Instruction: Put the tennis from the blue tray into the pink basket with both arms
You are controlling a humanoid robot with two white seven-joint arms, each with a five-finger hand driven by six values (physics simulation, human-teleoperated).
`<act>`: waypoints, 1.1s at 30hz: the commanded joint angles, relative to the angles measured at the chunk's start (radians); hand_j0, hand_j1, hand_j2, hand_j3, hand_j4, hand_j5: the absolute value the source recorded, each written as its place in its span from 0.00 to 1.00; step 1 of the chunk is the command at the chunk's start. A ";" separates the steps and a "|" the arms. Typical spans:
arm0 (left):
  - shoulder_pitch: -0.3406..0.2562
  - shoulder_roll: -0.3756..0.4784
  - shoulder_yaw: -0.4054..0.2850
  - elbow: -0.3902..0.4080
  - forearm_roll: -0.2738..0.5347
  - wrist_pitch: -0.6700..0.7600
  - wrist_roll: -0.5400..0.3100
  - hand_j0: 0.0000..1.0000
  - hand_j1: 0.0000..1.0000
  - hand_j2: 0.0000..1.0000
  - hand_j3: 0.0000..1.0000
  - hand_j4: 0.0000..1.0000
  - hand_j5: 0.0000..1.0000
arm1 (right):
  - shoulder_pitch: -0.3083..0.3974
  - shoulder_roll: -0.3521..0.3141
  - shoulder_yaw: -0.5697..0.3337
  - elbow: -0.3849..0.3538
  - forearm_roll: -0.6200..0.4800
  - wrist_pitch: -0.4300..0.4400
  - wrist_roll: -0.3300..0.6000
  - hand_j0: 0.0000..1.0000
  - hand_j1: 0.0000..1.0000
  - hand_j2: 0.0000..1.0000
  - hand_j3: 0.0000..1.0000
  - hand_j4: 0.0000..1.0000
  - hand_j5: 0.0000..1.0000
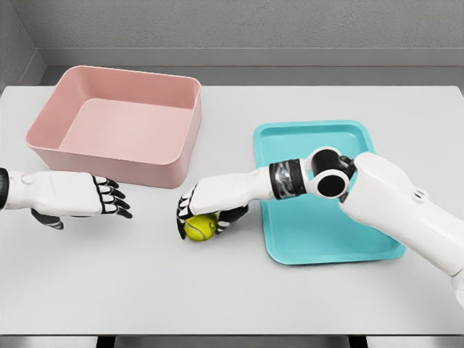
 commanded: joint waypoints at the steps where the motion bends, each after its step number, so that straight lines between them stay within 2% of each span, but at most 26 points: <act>1: 0.000 -0.002 0.001 0.000 0.006 0.002 -0.001 1.00 1.00 1.00 1.00 1.00 1.00 | 0.000 0.014 0.005 0.024 -0.003 0.003 -0.001 0.55 0.55 0.55 0.55 0.55 0.55; 10: 0.000 -0.003 0.001 0.000 0.006 0.002 -0.001 1.00 1.00 1.00 1.00 1.00 1.00 | 0.000 0.030 0.011 0.039 -0.003 0.003 -0.002 0.57 0.57 0.57 0.57 0.57 0.57; 11: 0.000 -0.003 0.001 0.000 0.006 0.002 -0.001 1.00 1.00 1.00 1.00 1.00 1.00 | 0.000 0.030 0.011 0.038 -0.003 0.003 -0.001 0.66 0.66 0.66 0.66 0.66 0.66; 13: 0.000 -0.005 0.001 0.000 0.006 0.002 -0.001 1.00 1.00 1.00 1.00 1.00 1.00 | 0.000 0.028 0.011 0.034 -0.003 0.028 -0.007 1.00 1.00 1.00 1.00 1.00 1.00; 19: 0.000 -0.005 0.001 0.000 0.008 0.002 -0.001 1.00 1.00 1.00 1.00 1.00 1.00 | -0.003 0.016 0.008 0.011 -0.005 0.018 -0.005 1.00 1.00 1.00 1.00 1.00 1.00; 22: 0.000 -0.005 0.001 0.000 0.008 0.002 -0.001 1.00 1.00 1.00 1.00 1.00 1.00 | -0.014 -0.085 -0.007 -0.050 -0.008 0.003 -0.013 1.00 1.00 1.00 1.00 1.00 1.00; 24: 0.000 -0.006 0.001 0.000 0.008 0.002 -0.001 1.00 1.00 1.00 1.00 1.00 1.00 | -0.017 -0.194 -0.043 -0.119 -0.012 0.003 -0.018 1.00 1.00 1.00 1.00 1.00 1.00; 26: 0.000 -0.031 0.002 0.000 0.017 0.002 0.006 1.00 1.00 1.00 1.00 1.00 1.00 | -0.017 -0.277 -0.087 -0.120 -0.014 0.003 -0.018 1.00 1.00 1.00 1.00 1.00 1.00; 27: -0.002 -0.039 0.001 0.000 0.019 0.002 0.006 1.00 1.00 1.00 1.00 1.00 1.00 | -0.017 -0.339 -0.129 -0.120 -0.012 0.003 -0.016 1.00 1.00 1.00 1.00 1.00 1.00; 28: -0.005 -0.052 0.002 0.000 0.019 0.002 0.007 1.00 1.00 1.00 1.00 1.00 1.00 | -0.017 -0.372 -0.175 -0.120 -0.012 0.003 -0.013 1.00 1.00 1.00 1.00 1.00 1.00; 30: -0.017 -0.097 0.001 0.000 0.020 0.002 0.014 1.00 1.00 1.00 1.00 1.00 1.00 | -0.014 -0.395 -0.230 -0.110 -0.012 0.003 -0.015 1.00 1.00 1.00 1.00 1.00 1.00; 31: -0.017 -0.111 0.001 0.000 0.020 0.002 0.014 1.00 1.00 1.00 1.00 1.00 1.00 | -0.003 -0.417 -0.241 -0.107 -0.012 0.003 -0.057 1.00 1.00 1.00 1.00 1.00 1.00; 33: -0.020 -0.152 0.001 0.000 0.022 0.002 0.014 1.00 1.00 1.00 1.00 1.00 1.00 | -0.002 -0.417 -0.238 -0.038 -0.012 0.003 -0.275 1.00 1.00 1.00 1.00 1.00 1.00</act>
